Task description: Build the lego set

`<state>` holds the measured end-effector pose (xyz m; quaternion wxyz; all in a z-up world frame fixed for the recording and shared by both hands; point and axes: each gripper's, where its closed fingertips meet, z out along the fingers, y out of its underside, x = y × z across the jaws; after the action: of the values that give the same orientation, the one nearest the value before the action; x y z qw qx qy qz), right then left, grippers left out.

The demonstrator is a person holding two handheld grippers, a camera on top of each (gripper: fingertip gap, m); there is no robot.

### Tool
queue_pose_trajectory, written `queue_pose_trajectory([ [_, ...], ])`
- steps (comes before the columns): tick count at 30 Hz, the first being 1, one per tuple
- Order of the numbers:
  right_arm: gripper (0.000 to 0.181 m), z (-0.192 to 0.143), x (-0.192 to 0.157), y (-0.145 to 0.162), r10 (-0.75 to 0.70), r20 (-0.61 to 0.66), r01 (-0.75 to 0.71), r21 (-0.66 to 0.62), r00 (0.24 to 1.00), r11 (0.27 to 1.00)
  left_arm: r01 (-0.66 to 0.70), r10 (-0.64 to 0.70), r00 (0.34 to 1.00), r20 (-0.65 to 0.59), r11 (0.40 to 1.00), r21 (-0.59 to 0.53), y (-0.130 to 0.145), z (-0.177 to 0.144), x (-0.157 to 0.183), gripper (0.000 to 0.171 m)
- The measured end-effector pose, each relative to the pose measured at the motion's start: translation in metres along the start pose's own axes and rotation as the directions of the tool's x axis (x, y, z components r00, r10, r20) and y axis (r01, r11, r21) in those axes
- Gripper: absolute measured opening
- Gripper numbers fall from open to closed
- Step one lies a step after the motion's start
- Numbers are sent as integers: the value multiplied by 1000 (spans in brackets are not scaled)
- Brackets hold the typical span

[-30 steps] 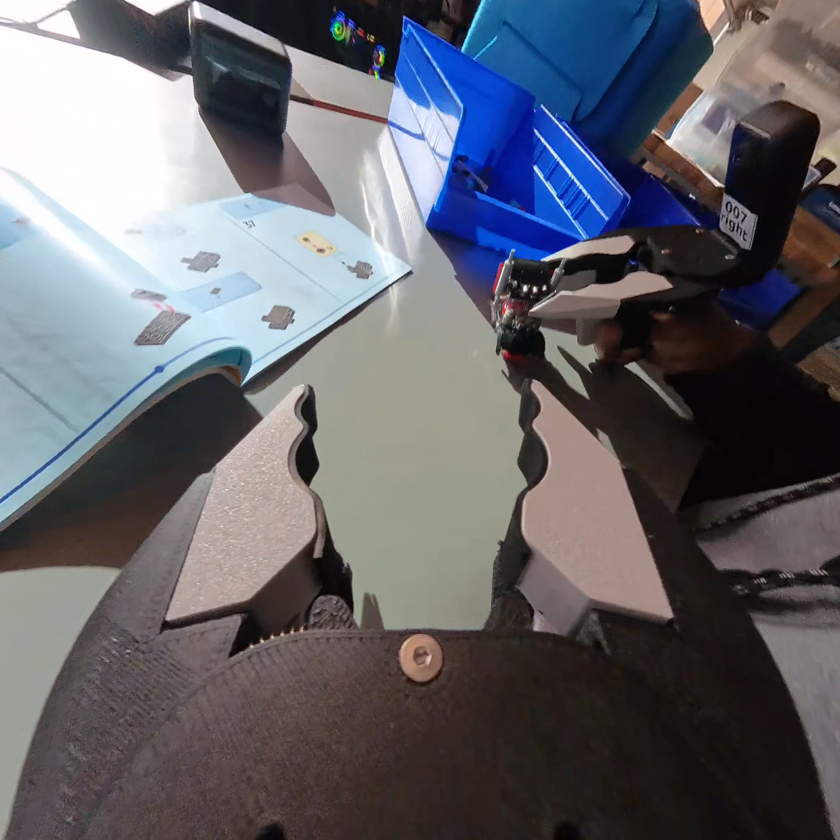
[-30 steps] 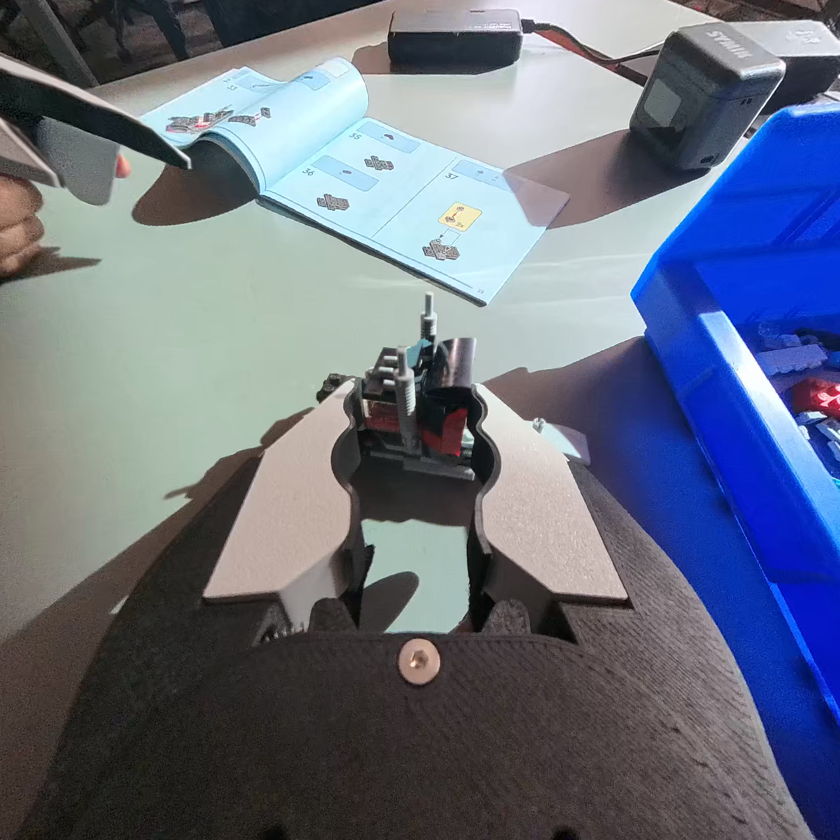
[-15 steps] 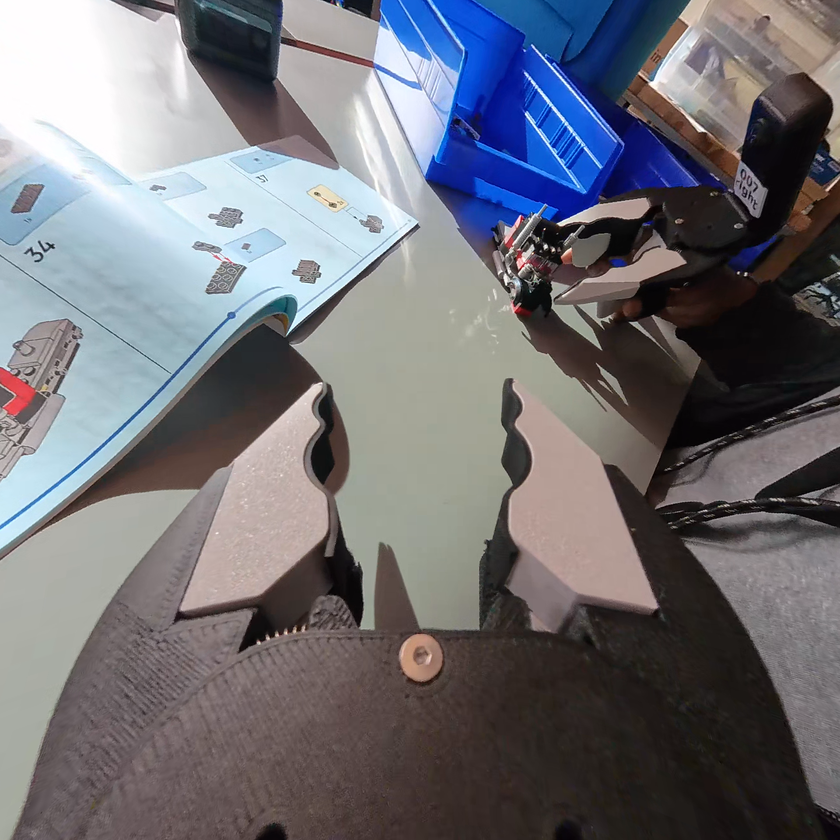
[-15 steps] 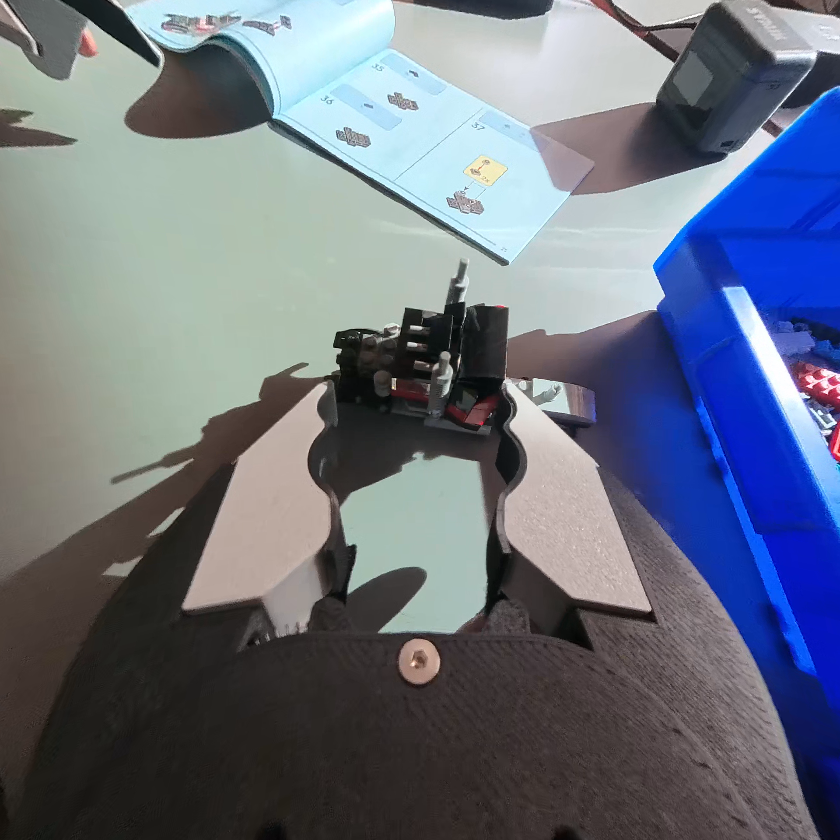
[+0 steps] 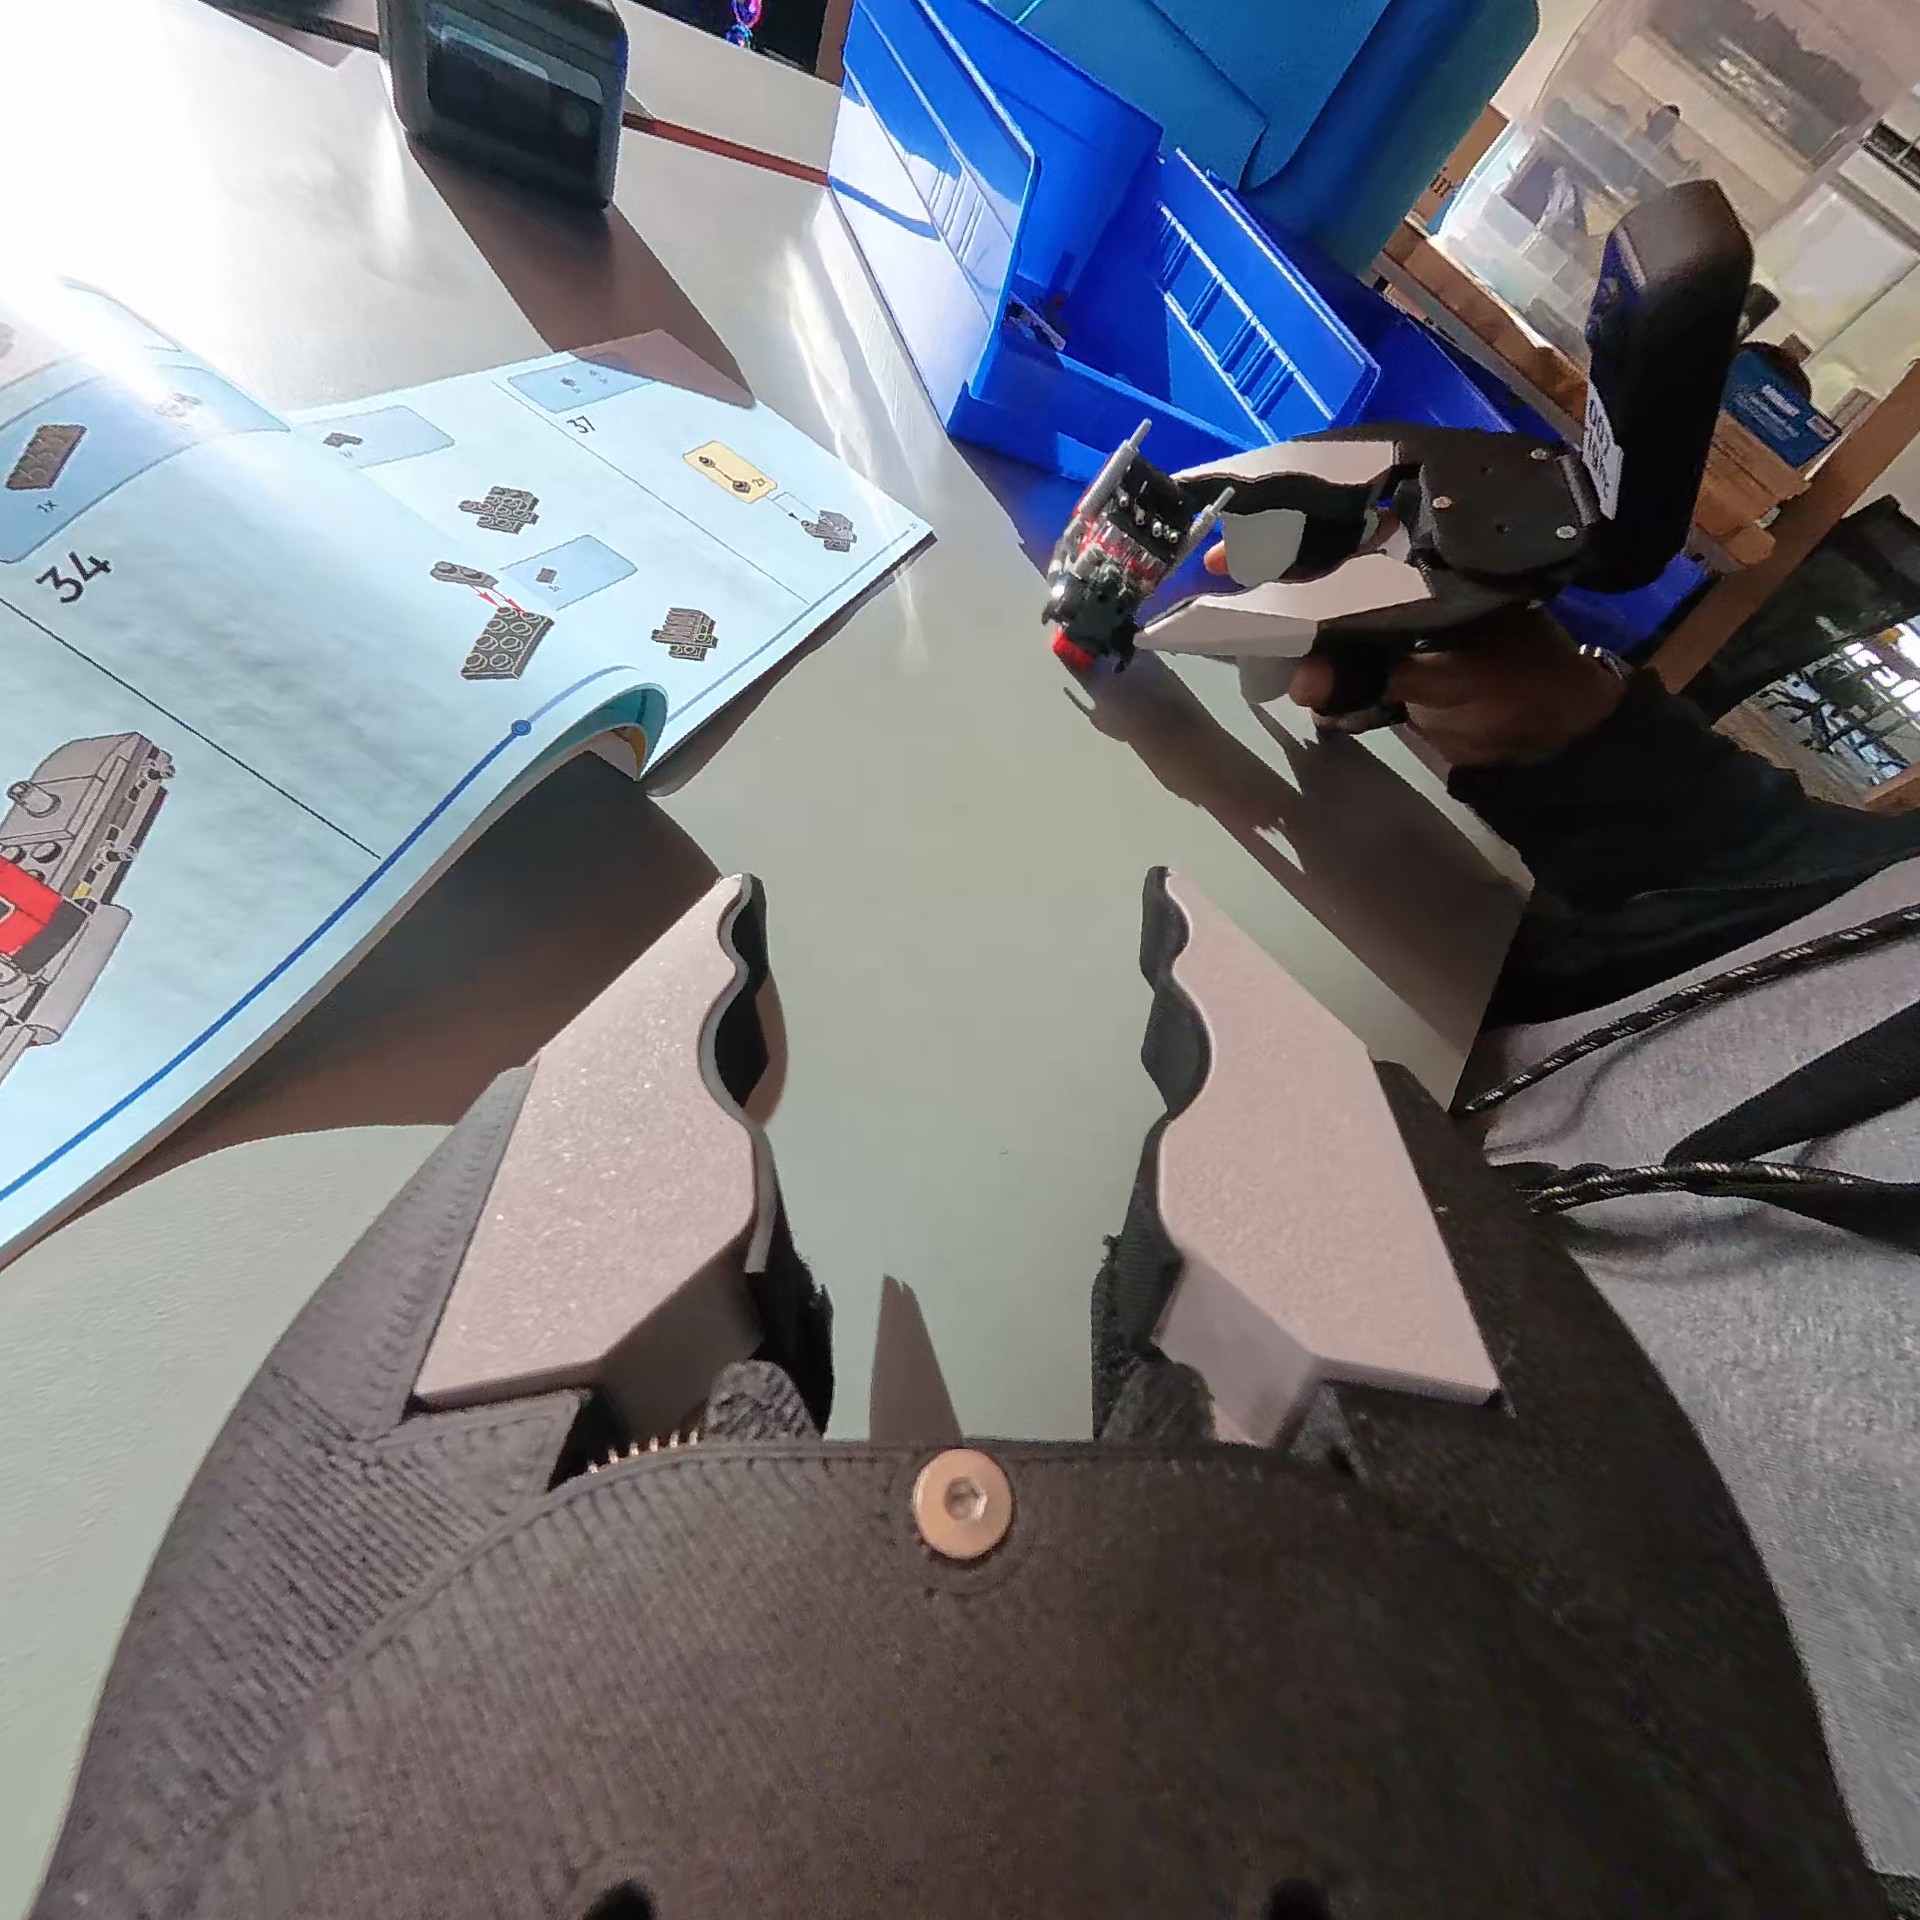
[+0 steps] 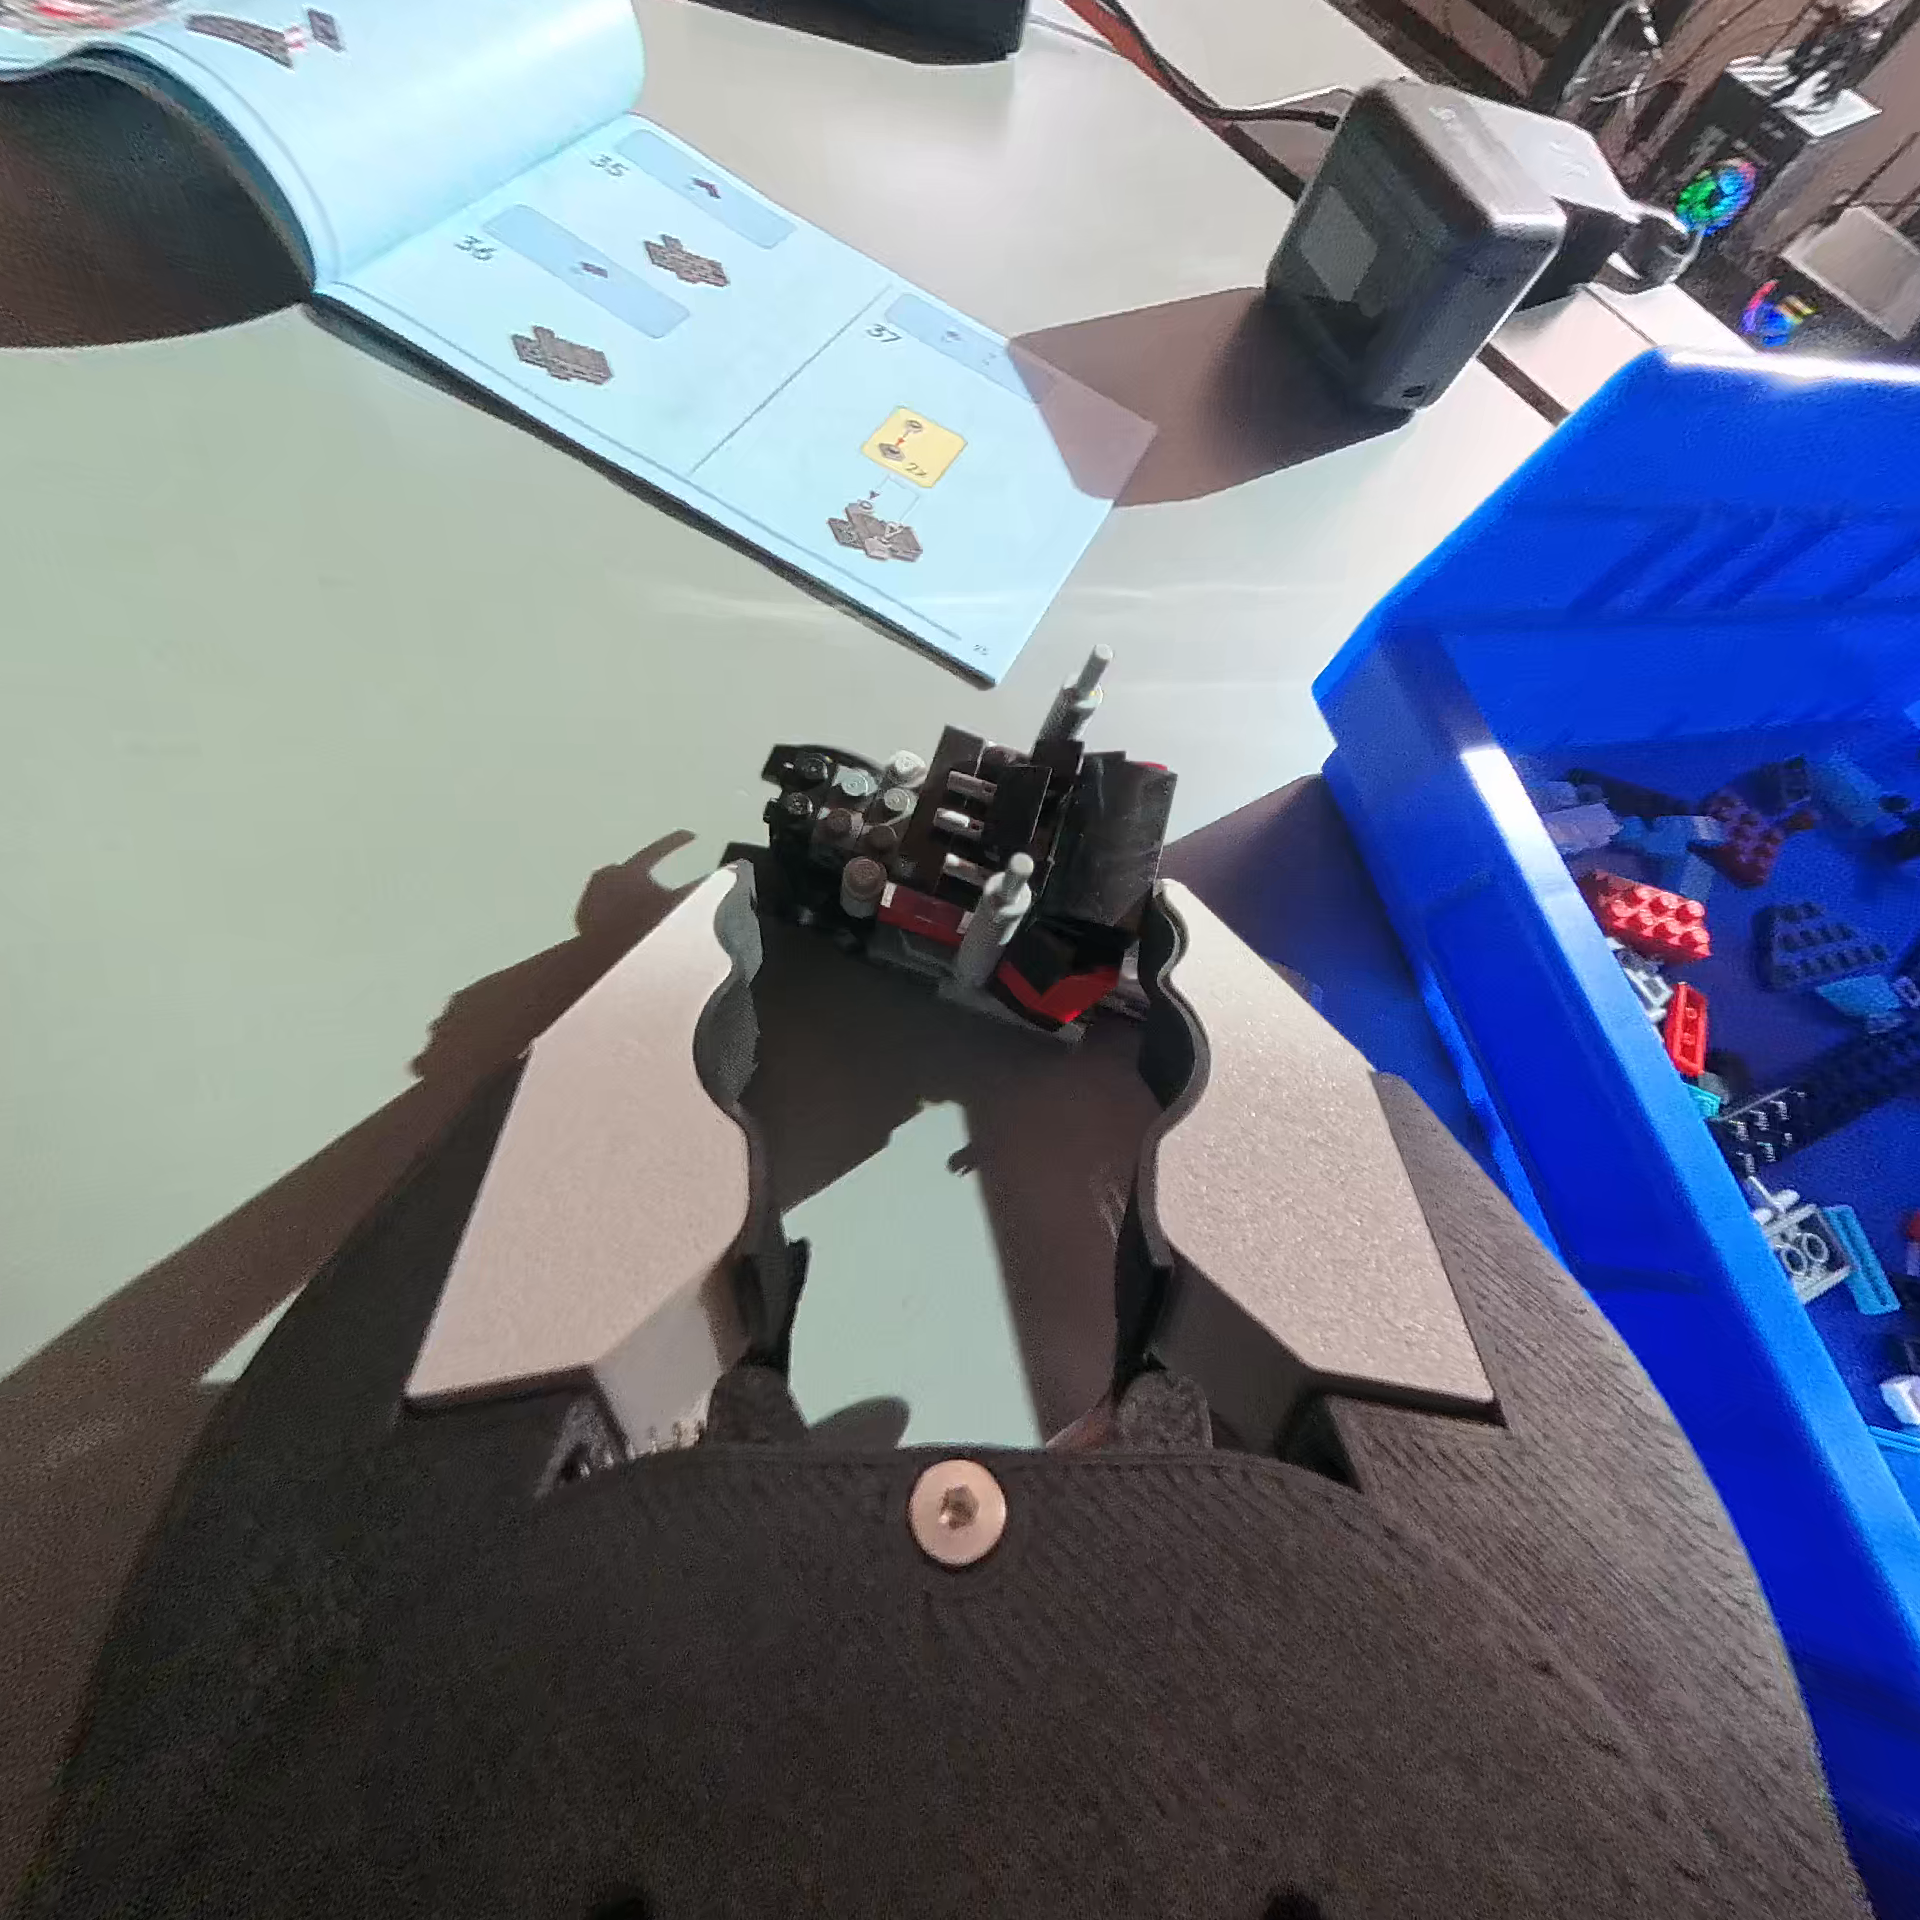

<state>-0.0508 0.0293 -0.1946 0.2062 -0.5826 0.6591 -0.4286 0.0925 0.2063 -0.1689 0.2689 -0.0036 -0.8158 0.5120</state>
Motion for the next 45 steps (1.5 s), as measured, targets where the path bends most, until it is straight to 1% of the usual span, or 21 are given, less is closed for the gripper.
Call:
queue_pose_trajectory([
  [5,76,10,7,3,-29,-73,25,-59,997,998,-13,13,1000,8,1000,6,0,-1,1,73],
  [7,70,14,9,8,-71,-107,60,-102,992,993,-22,22,1000,13,1000,3,0,0,1,73],
  [8,70,16,10,9,-102,-127,87,-119,987,989,-24,24,1000,13,1000,0,1,0,1,73],
  [10,66,19,10,6,-142,-149,125,-118,979,985,-25,25,1000,9,1000,-3,1,0,2,73],
  [21,62,30,7,0,-127,-123,112,-122,984,986,-10,10,1000,1,1000,9,0,-1,2,72],
  [30,62,28,7,-1,-115,-114,104,-104,987,989,15,-15,1000,-7,1000,18,-1,-2,0,71],
  [45,63,24,14,-5,-15,-95,10,-53,995,999,24,-24,1000,-2,1000,16,-2,-2,-2,69],
])
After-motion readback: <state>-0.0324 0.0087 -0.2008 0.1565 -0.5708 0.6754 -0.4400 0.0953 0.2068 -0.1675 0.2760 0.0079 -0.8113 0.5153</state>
